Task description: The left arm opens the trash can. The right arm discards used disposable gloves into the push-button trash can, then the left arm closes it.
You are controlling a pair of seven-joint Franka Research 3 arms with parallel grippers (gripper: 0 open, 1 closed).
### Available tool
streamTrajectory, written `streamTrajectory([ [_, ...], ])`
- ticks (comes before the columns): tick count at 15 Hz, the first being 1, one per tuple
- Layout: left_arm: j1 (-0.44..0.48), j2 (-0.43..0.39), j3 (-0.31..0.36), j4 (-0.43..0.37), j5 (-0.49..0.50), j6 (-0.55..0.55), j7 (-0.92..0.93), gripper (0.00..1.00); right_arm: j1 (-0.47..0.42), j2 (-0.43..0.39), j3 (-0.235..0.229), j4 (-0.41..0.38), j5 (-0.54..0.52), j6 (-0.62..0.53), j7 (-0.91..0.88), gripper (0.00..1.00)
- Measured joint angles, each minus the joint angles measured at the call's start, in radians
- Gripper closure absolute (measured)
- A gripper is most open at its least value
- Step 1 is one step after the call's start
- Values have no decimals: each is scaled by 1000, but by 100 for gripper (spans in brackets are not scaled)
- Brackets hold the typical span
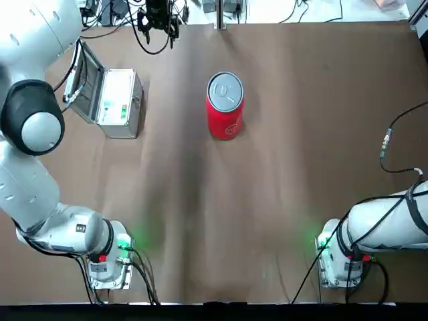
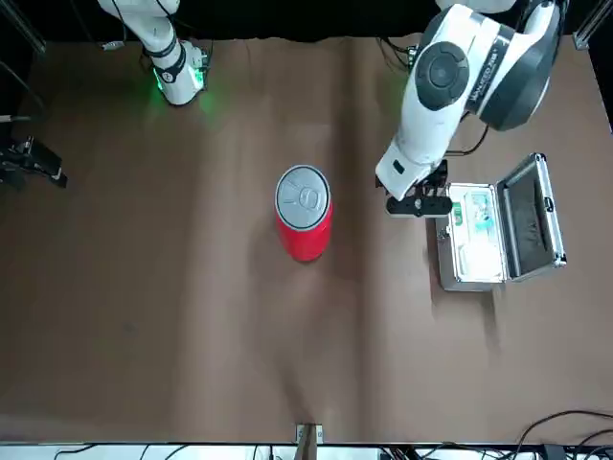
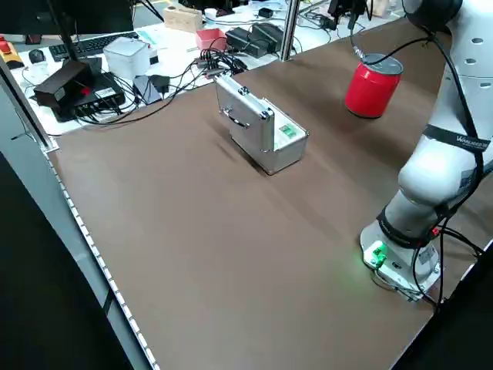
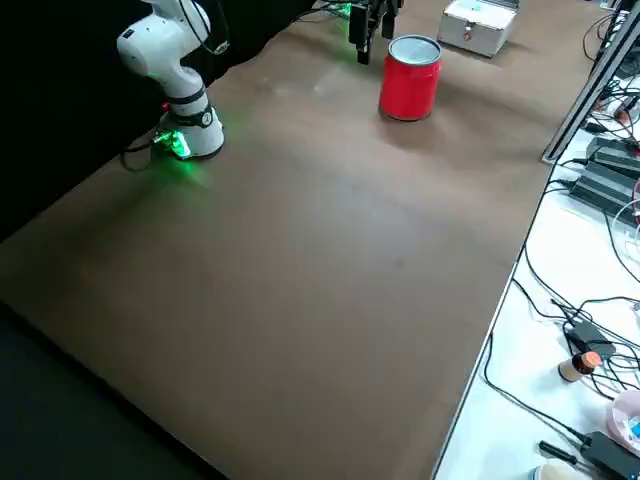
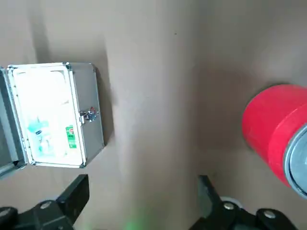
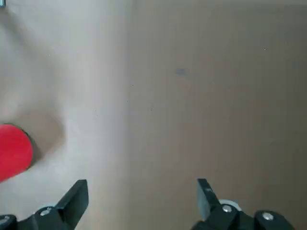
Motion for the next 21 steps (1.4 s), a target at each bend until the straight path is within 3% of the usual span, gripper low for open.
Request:
streamTrajectory([
  [6,79,-38,-2,3,-10,-59,55,1,3,0,2,23,-1,5,-2,0],
  [14,272,-104,18,3,-76,-75,330,0,3,4,2,23,-1,26,-3,0],
  [18,274,-133,162,26,-145,-75,451,0,3,7,3,23,-1,26,-3,0],
  [21,191,-163,344,34,-200,-74,500,0,1,7,0,24,-1,28,-3,0],
])
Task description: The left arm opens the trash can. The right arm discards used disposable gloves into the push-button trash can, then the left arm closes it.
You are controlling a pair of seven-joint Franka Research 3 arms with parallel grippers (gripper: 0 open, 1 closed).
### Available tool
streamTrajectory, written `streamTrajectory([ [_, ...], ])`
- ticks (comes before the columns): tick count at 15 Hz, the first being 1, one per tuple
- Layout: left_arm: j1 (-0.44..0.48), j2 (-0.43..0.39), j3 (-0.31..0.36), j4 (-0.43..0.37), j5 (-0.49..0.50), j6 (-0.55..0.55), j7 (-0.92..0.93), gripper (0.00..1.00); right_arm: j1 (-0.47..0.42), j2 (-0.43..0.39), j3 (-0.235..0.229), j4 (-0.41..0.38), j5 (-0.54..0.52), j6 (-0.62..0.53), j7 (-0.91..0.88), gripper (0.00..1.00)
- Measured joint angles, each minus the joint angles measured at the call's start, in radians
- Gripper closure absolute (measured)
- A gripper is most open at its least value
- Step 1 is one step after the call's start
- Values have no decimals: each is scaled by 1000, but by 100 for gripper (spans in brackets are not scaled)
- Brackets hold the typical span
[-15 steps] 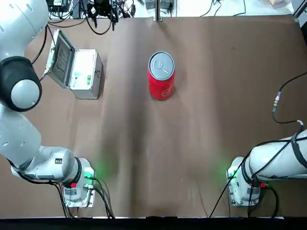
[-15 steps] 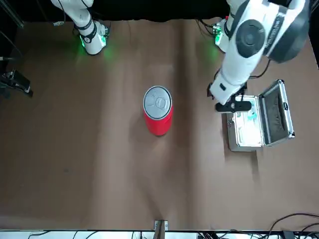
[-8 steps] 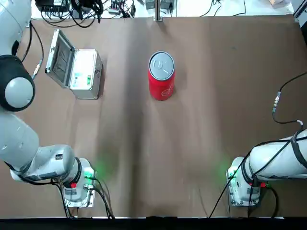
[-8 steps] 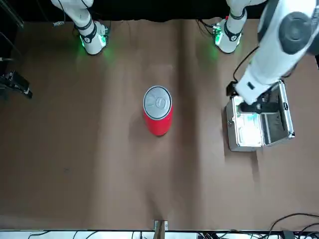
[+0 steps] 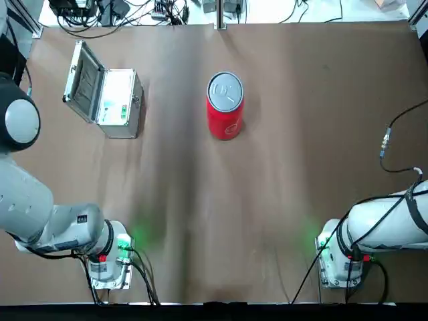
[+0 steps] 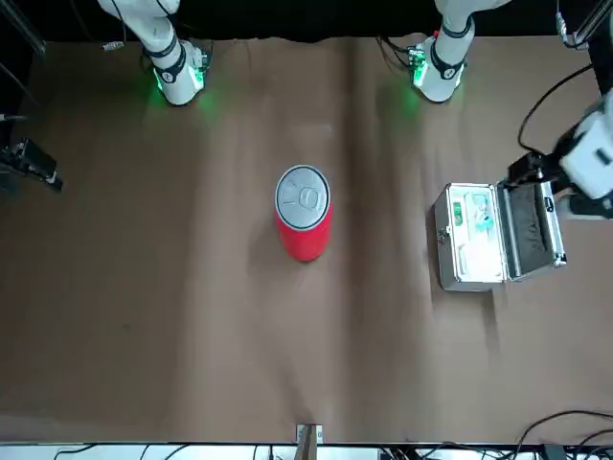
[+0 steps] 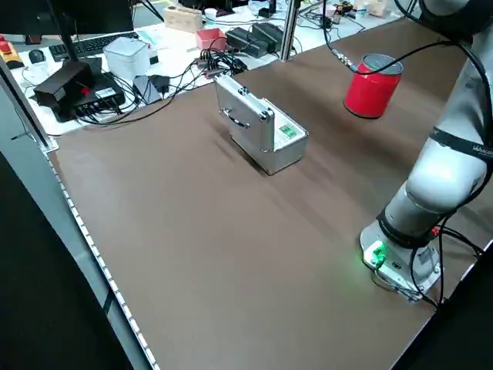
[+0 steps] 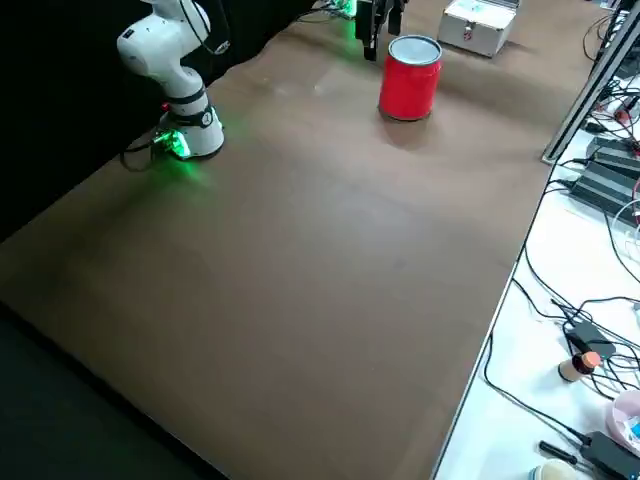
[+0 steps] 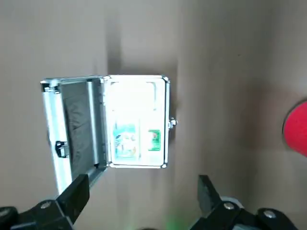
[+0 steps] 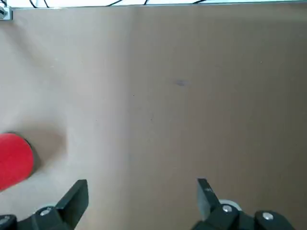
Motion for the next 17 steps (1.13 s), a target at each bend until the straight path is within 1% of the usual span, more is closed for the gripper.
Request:
streamTrajectory([
  [1,-29,-10,45,0,-3,0,3,0,0,0,0,2,0,3,0,0],
  [2,-44,-18,68,0,-4,1,3,0,0,0,-1,5,0,4,0,0],
  [3,-48,-25,75,0,-4,2,3,0,-1,0,-2,7,0,5,0,0],
  [12,-51,-28,77,-4,-4,5,3,0,-4,0,-8,14,0,-1,1,0],
  [17,-51,-28,82,-5,-4,7,3,0,-39,0,-12,14,0,-9,0,0],
])
